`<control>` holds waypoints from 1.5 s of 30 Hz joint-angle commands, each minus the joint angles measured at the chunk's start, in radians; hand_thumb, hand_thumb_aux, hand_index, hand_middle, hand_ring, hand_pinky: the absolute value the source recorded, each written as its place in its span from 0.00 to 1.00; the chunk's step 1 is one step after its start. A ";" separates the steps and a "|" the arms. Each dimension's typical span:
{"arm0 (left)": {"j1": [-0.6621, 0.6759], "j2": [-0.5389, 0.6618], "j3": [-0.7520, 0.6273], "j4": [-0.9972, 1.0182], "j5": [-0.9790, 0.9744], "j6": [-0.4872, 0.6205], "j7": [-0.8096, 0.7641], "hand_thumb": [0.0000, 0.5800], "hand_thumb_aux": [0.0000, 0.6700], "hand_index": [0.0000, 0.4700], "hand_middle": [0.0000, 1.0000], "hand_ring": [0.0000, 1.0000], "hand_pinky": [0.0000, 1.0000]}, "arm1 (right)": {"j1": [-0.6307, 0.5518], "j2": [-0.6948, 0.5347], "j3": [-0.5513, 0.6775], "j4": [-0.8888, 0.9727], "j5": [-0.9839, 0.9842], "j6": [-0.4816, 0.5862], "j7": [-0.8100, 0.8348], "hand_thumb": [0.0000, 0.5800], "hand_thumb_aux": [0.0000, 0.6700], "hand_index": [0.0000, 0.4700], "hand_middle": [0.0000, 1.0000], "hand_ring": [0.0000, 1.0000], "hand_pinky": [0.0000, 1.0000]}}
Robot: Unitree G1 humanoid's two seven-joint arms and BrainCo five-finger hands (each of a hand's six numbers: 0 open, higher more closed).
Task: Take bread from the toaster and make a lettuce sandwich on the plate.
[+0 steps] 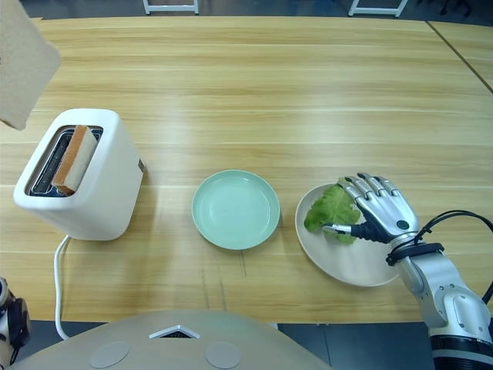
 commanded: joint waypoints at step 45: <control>0.052 -0.382 -1.013 0.708 0.112 -0.154 -0.001 1.00 1.00 1.00 0.31 0.31 0.31 | -0.092 -0.274 0.182 0.044 0.173 -0.022 -0.006 1.00 1.00 1.00 0.00 0.00 0.00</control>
